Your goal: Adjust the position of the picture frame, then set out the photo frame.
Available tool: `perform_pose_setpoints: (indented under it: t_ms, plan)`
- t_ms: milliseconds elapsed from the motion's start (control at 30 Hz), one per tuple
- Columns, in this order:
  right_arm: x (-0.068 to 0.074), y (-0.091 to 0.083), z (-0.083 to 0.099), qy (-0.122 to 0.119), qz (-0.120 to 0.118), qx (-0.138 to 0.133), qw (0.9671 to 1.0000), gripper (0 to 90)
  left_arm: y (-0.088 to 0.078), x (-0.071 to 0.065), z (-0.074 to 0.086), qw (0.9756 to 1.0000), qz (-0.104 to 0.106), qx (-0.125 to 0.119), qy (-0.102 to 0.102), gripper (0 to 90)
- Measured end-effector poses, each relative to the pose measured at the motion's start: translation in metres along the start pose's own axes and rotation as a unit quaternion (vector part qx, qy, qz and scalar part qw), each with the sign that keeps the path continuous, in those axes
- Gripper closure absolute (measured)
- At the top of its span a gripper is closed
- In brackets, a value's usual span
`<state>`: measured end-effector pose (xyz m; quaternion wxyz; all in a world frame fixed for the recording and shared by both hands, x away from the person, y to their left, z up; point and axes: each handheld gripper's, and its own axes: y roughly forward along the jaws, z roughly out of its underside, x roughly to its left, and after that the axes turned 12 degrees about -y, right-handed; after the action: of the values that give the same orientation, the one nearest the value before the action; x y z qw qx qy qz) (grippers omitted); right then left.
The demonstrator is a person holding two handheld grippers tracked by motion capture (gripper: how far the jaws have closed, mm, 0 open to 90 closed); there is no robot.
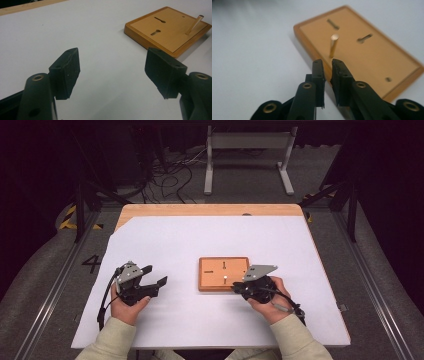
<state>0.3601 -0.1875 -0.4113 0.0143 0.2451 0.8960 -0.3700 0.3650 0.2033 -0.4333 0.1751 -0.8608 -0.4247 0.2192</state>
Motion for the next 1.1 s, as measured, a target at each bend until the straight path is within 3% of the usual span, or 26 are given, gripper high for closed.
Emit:
perform_pose_setpoints:
  t_ms: [33, 200, 267, 300, 533, 700, 800, 900, 967, 1100]
  plan:
    - [0.000, 0.000, 0.000, 0.000, 0.000, 0.000, 1.0000, 78.3, -0.001, -0.003, -0.002, 1.0000, 0.004, 0.002, 0.002, 27.8]
    - [-0.017, -0.037, 0.002, 0.026, 0.028, -0.065, 0.9971, 65.4, -0.005, -0.014, -0.009, 0.9997, 0.014, -0.004, 0.019, 26.2]
    - [-0.019, -0.041, 0.003, 0.028, 0.031, -0.074, 0.9963, 63.5, -0.005, -0.015, -0.010, 0.9996, 0.018, -0.003, 0.020, 25.8]
    - [-0.025, -0.049, 0.006, 0.038, 0.044, -0.085, 0.9947, 57.7, -0.003, -0.016, -0.010, 0.9996, 0.020, 0.000, 0.018, 25.6]
    - [-0.040, -0.059, 0.021, 0.060, 0.072, -0.088, 0.9917, 48.9, -0.002, -0.019, -0.014, 0.9996, 0.023, 0.000, 0.019, 24.4]
    - [-0.045, -0.062, 0.025, 0.070, 0.080, -0.089, 0.9903, 48.4, 0.002, -0.028, -0.020, 0.9991, 0.024, 0.006, 0.034, 23.2]
    - [-0.046, -0.064, 0.028, 0.073, 0.083, -0.089, 0.9899, 48.1, 0.006, -0.037, -0.025, 0.9987, 0.035, 0.000, 0.037, 22.8]
    - [-0.047, -0.066, 0.030, 0.078, 0.087, -0.090, 0.9891, 47.3, 0.013, -0.047, -0.032, 0.9975, 0.060, -0.006, 0.037, 23.5]
    - [-0.047, -0.068, 0.031, 0.081, 0.090, -0.092, 0.9883, 46.8, 0.019, -0.054, -0.035, 0.9966, 0.076, -0.001, 0.033, 23.6]
    - [-0.046, -0.072, 0.034, 0.085, 0.095, -0.090, 0.9877, 46.4, 0.033, -0.069, -0.042, 0.9944, 0.095, 0.005, 0.046, 24.8]
